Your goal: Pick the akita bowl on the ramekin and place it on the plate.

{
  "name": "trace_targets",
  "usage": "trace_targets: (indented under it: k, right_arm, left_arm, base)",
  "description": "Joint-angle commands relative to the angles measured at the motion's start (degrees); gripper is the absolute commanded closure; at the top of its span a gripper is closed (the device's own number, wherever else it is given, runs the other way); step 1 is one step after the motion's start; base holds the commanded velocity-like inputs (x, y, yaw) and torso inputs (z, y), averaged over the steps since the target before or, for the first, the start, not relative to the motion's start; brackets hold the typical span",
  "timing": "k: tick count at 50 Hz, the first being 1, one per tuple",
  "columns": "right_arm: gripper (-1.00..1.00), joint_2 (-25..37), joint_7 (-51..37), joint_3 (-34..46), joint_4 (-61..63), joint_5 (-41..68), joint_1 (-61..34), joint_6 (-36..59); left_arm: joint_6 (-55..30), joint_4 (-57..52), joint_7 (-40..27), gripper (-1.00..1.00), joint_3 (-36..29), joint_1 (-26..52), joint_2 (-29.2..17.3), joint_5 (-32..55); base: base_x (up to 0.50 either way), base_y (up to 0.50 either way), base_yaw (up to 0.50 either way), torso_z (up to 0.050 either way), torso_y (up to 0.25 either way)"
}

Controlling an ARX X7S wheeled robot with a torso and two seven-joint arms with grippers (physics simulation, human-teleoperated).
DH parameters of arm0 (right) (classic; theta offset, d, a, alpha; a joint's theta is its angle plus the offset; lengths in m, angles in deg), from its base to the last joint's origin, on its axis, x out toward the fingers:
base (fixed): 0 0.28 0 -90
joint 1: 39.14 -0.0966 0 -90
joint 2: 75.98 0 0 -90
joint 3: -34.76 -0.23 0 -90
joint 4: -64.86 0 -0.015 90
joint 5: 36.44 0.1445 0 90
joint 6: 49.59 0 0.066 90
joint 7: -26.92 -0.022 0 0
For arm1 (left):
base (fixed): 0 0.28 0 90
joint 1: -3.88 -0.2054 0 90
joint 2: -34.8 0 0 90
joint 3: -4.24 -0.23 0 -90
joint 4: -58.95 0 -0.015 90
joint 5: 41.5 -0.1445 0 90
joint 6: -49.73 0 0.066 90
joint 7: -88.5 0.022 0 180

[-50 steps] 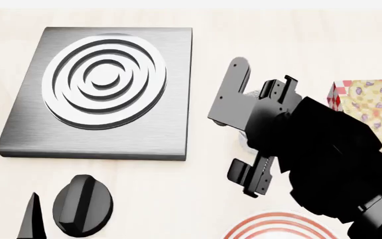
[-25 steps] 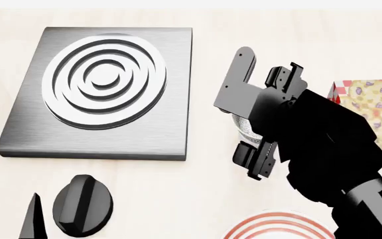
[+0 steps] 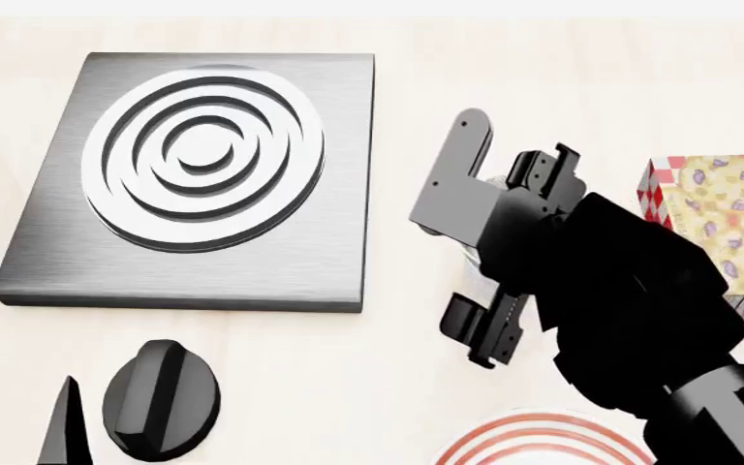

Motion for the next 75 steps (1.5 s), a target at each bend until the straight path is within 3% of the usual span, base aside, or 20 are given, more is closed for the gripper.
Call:
trace_targets:
  k: [1, 10, 11, 21, 35, 75]
  right_arm:
    - [-1.0, -1.0, 0.1, -0.5, -3.4, 0.4, 0.5, -1.2]
    - [-1.0, -2.2, -0.3, -0.4, -7.4, -0.3, 0.7, -3.5]
    - [1.0, -2.2, -1.1, -0.7, -7.8, -0.3, 0.6, -4.2]
    - [1.0, -0.1, -1.4, -0.6, -2.1, 0.0, 0.9, -0.8]
    - [1.0, -0.4, -1.1, -0.6, -3.4, -0.6, 0.3, -3.3]
    - [1.0, 8.4, -0.8, 0.0, 17.0, -0.8, -3.4, 8.8]
  left_arm:
    - [0.2, 0.0, -0.3, -1.0, -0.2, 0.0, -0.2, 0.1]
    - [0.3, 0.0, -0.4, -1.0, -0.4, 0.0, -0.4, 0.1]
    - [0.3, 0.1, -0.4, -1.0, -0.4, 0.1, -0.4, 0.2]
    - [0.7, 0.9, -0.4, -1.0, -0.9, 0.2, -0.4, 0.1]
    - [0.9, 2.7, -0.1, -1.0, -1.6, 0.6, -0.4, 0.3]
    - [0.6, 2.2, -0.9, -1.0, -2.2, 0.8, -1.1, 1.2]
  base:
    - [0.0, 0.0, 0.0, 0.0, 0.0]
    - [0.0, 0.0, 0.0, 0.0, 0.0]
    - [0.0, 0.0, 0.0, 0.0, 0.0]
    - [0.0, 0.0, 0.0, 0.0, 0.0]
    - [0.0, 0.0, 0.0, 0.0, 0.0]
    - [0.0, 0.0, 0.0, 0.0, 0.0]
